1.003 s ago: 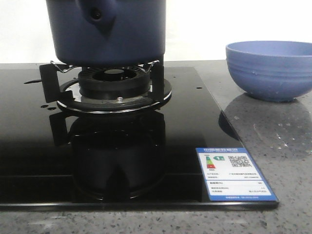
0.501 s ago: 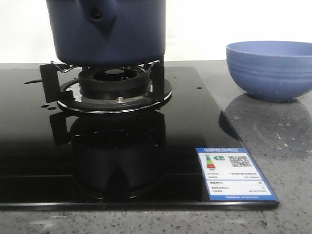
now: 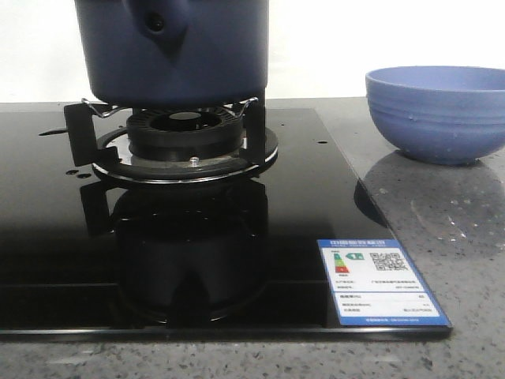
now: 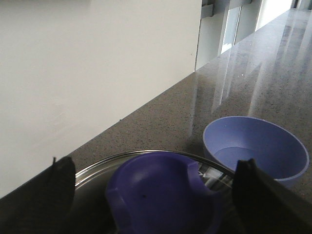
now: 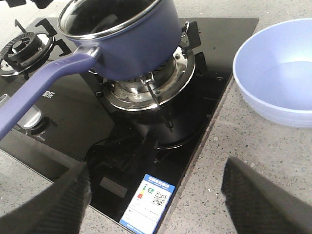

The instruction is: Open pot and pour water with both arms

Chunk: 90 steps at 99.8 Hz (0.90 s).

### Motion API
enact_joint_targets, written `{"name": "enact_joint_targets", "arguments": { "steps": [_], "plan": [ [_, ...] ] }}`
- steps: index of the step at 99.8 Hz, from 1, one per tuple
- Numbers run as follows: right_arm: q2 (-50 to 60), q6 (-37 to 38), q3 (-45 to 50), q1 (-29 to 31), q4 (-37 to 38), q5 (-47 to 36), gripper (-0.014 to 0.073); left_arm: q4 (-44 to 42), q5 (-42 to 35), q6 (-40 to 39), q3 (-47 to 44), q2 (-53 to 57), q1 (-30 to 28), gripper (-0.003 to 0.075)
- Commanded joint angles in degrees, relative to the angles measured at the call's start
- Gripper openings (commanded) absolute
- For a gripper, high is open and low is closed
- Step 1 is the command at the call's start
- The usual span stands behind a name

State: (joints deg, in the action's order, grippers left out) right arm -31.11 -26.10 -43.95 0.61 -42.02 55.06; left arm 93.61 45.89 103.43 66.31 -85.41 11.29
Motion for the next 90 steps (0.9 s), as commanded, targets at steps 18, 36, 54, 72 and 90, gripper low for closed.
{"name": "enact_joint_targets", "arguments": {
  "steps": [18,36,54,72,90],
  "plan": [
    [-0.4,-0.8,-1.6,0.5,-1.8,-2.8,0.0513,2.8,-0.4,0.2,1.8,0.0,2.5,0.0578],
    [-0.4,-0.8,-1.6,0.5,-1.8,-2.5,0.0513,2.9,-0.9,0.2,1.8,-1.0,3.7,0.0575],
    [-0.4,-0.8,-1.6,0.5,-1.8,-2.4,0.0513,2.9,-1.0,0.2,1.8,-1.8,3.7,0.0504],
    [-0.4,-0.8,-1.6,0.5,-1.8,-2.4,0.0513,5.9,-0.3,0.2,1.8,-1.8,3.7,0.0356],
    [-0.4,-0.8,-1.6,0.5,-1.8,-2.5,0.0513,7.6,-0.2,0.2,1.8,-1.8,3.7,0.0256]
  ]
}}
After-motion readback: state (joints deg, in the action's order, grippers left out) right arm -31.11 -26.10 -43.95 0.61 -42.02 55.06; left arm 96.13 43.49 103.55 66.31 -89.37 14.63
